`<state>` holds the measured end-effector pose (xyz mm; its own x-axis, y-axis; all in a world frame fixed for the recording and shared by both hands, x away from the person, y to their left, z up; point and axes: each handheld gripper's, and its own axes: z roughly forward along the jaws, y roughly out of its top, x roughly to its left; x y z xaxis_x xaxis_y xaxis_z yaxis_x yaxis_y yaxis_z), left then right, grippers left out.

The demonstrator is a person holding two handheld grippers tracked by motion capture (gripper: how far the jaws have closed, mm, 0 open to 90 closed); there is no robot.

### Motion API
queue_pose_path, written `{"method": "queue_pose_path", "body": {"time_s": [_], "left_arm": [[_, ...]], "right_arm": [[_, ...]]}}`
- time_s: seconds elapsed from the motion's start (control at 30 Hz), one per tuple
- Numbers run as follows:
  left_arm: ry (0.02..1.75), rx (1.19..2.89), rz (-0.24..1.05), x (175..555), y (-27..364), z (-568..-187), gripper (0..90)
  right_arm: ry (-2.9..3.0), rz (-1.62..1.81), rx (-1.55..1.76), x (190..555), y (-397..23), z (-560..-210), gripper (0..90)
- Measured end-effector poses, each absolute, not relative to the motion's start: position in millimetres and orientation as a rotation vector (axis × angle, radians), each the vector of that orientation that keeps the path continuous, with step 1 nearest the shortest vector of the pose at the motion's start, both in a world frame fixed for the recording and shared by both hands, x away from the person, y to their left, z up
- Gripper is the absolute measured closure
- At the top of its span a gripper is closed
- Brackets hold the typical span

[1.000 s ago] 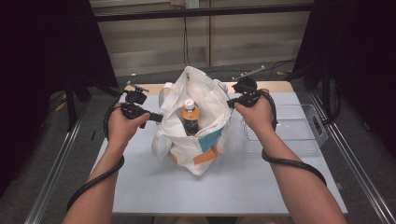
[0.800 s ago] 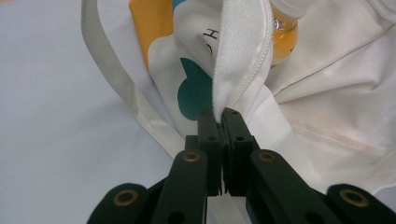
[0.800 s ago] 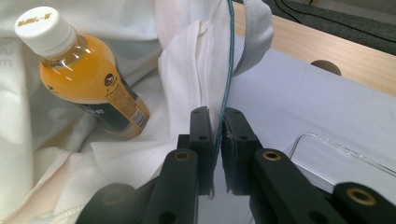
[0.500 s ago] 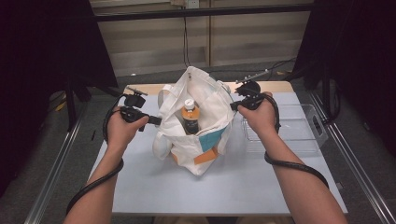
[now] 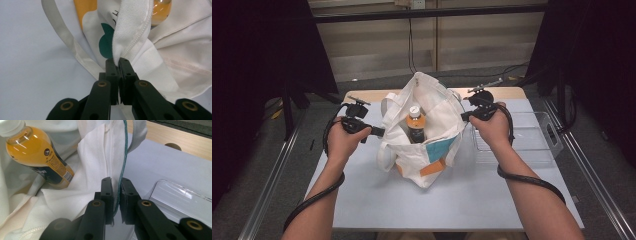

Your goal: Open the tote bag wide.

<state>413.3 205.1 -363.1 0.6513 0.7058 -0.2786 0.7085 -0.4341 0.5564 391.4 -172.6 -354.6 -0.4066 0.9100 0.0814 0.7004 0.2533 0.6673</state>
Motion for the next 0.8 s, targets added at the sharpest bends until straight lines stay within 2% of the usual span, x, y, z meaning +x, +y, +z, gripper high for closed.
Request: {"method": "queue_pose_path", "body": {"time_s": [0.8], "left_arm": [[1.114,2.241,-0.009,413,206,-380,87.4]], "right_arm": [[2.215,0.896,1.516,390,-181,-368,82.5]]}}
